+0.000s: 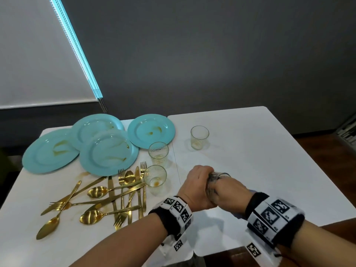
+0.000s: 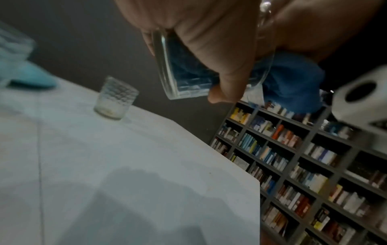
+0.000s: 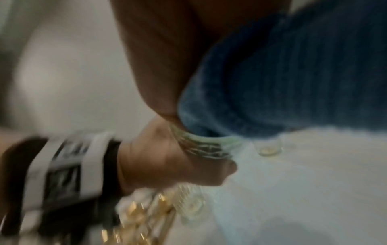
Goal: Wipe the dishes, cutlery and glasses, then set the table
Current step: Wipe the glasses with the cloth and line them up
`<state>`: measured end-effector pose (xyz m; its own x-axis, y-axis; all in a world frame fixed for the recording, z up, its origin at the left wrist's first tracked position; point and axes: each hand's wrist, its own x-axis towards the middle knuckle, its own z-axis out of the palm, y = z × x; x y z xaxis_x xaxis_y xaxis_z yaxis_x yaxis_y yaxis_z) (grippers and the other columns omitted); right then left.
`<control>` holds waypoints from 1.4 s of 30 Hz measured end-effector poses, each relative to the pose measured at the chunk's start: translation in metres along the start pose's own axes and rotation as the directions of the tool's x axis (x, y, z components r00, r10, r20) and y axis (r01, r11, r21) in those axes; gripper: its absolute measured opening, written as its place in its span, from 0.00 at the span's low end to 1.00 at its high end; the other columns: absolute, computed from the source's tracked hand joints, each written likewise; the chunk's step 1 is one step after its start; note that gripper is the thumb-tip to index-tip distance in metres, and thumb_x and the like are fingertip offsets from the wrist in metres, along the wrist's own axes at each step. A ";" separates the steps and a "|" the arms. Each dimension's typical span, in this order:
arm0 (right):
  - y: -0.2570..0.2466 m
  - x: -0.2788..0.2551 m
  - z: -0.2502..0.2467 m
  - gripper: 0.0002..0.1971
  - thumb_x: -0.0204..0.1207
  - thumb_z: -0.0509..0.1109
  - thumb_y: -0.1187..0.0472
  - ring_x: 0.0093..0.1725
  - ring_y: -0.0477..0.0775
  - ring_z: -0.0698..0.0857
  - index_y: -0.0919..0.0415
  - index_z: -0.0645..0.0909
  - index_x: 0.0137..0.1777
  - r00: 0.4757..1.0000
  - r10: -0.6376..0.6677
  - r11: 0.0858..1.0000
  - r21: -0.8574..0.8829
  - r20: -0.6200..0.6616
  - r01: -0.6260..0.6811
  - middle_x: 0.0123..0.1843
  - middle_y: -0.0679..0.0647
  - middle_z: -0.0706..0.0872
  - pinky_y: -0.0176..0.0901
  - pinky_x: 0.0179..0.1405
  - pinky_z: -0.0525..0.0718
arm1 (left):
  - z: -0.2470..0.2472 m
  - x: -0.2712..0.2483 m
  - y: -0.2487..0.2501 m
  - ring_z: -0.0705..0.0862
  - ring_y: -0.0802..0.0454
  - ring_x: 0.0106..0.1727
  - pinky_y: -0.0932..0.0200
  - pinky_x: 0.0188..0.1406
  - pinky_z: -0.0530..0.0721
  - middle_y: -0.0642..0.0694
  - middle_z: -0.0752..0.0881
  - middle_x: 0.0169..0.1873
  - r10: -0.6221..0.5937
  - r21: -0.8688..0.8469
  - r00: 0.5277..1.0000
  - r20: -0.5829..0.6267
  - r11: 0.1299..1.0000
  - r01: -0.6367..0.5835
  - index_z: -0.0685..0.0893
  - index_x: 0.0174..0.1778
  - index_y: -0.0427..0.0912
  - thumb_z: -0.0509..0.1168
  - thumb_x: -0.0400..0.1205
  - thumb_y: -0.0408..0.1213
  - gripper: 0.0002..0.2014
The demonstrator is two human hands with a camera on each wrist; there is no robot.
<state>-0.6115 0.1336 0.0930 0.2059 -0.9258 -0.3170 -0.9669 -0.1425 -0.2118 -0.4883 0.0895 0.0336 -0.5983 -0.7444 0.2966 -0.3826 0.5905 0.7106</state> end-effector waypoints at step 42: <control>-0.086 0.014 -0.083 0.14 0.65 0.74 0.67 0.49 0.58 0.86 0.58 0.84 0.52 0.979 -0.045 0.977 -0.213 -0.200 0.002 0.48 0.54 0.86 0.44 0.43 0.84 | -0.118 0.032 0.001 0.80 0.47 0.46 0.58 0.53 0.79 0.43 0.85 0.46 0.336 0.054 0.942 -0.020 0.941 -0.335 0.79 0.58 0.40 0.82 0.49 0.41 0.39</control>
<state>-0.5377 0.1041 0.1833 0.2152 -0.9697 -0.1158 -0.9765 -0.2154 -0.0109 -0.4249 0.0294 0.1187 -0.6782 -0.5085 0.5306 -0.1975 0.8215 0.5349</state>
